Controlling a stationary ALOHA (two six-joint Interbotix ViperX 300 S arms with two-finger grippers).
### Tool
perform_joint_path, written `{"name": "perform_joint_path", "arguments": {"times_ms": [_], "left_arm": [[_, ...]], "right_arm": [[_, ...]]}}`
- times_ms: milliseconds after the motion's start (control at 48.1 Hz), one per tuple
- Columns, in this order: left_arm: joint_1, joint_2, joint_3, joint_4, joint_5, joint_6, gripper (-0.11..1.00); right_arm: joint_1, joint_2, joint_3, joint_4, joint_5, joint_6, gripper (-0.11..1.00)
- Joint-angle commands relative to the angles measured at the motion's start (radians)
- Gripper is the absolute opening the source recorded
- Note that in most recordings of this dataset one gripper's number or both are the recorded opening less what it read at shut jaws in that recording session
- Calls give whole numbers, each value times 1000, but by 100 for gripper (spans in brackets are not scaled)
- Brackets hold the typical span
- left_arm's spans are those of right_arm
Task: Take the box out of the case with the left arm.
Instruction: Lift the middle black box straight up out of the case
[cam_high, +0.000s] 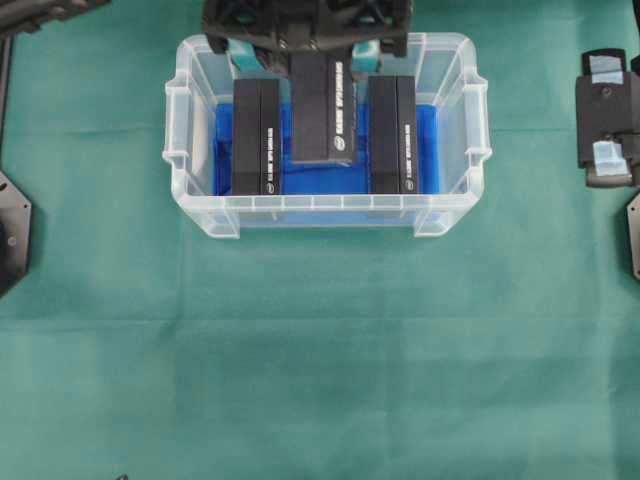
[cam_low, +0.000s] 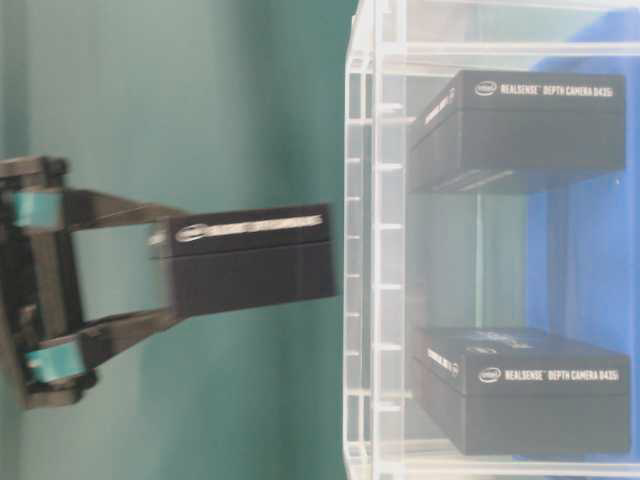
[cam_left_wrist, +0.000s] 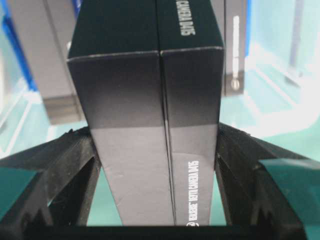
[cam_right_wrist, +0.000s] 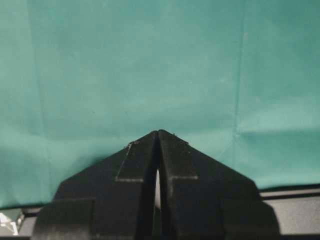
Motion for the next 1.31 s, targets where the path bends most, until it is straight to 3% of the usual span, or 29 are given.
{"name": "perform_joint_path", "arguments": {"times_ms": [0, 1289], "left_arm": [[0, -52, -57, 0, 28, -2, 62], [12, -58, -41, 8, 31, 3, 62]], "right_arm": [[0, -5, -8, -8, -6, 0, 0], [0, -5, -6, -8, -6, 0, 0]]}}
